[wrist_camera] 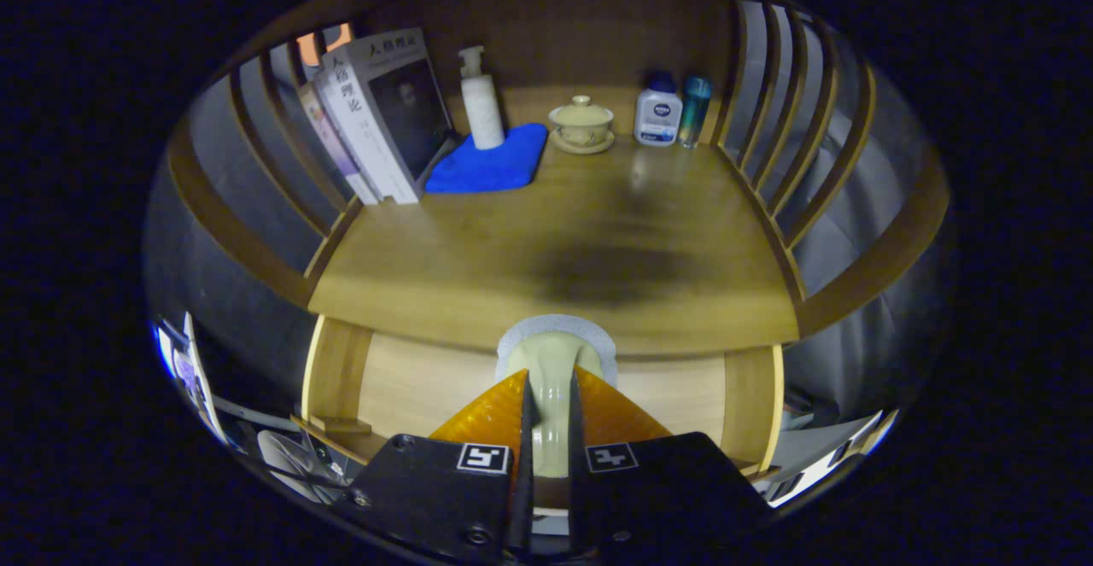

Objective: Pull open the drawer, take out the items inside it, and place them on the countertop above the cabinet.

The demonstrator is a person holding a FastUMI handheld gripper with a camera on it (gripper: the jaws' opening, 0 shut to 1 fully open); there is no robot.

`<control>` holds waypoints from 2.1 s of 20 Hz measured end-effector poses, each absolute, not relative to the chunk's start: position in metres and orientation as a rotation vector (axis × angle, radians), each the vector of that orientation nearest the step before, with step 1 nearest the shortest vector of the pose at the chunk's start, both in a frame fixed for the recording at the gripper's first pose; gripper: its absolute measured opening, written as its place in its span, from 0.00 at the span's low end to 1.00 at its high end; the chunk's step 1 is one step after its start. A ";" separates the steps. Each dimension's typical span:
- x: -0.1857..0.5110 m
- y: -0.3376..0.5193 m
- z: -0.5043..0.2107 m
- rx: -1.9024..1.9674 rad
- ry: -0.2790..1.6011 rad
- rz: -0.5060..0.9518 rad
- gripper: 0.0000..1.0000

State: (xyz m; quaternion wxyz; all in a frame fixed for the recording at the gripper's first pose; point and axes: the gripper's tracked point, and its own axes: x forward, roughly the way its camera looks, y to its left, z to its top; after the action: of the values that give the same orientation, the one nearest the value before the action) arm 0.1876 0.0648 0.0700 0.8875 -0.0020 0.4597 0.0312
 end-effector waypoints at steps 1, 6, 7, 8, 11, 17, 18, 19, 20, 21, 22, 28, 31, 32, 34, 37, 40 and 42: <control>0.199 0.065 0.075 -0.003 0.950 0.058 0.19; 0.256 0.079 0.086 0.013 0.961 0.048 0.19; 0.267 0.079 0.084 0.013 0.965 0.042 0.19; 0.276 0.081 0.083 0.013 0.971 0.036 0.19; 0.290 0.084 0.070 0.025 1.006 0.029 0.19; 0.304 0.081 0.053 0.030 1.008 0.006 0.20; 0.303 0.080 0.054 0.023 1.006 0.002 0.23; 0.303 0.080 0.055 0.019 1.000 0.002 0.27; 0.304 0.081 0.055 0.010 0.991 0.005 0.31; 0.303 0.083 0.055 0.018 0.988 0.015 0.35; 0.302 0.085 0.056 0.025 0.978 0.027 0.39; 0.286 0.085 0.070 0.052 0.922 0.040 0.51; 0.273 0.082 0.081 0.030 0.878 0.044 0.50; 0.267 0.081 0.084 0.017 0.859 0.040 0.50; 0.253 0.083 0.092 0.012 0.812 0.051 0.50; 0.226 0.085 0.106 -0.008 0.720 0.065 0.50; 0.198 0.082 0.128 -0.052 0.554 0.061 0.50; 0.172 0.081 0.142 -0.078 0.453 0.056 0.64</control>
State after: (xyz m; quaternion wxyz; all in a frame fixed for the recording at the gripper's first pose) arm 0.1717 0.0812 0.1418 0.9733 -0.0387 0.2247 0.0280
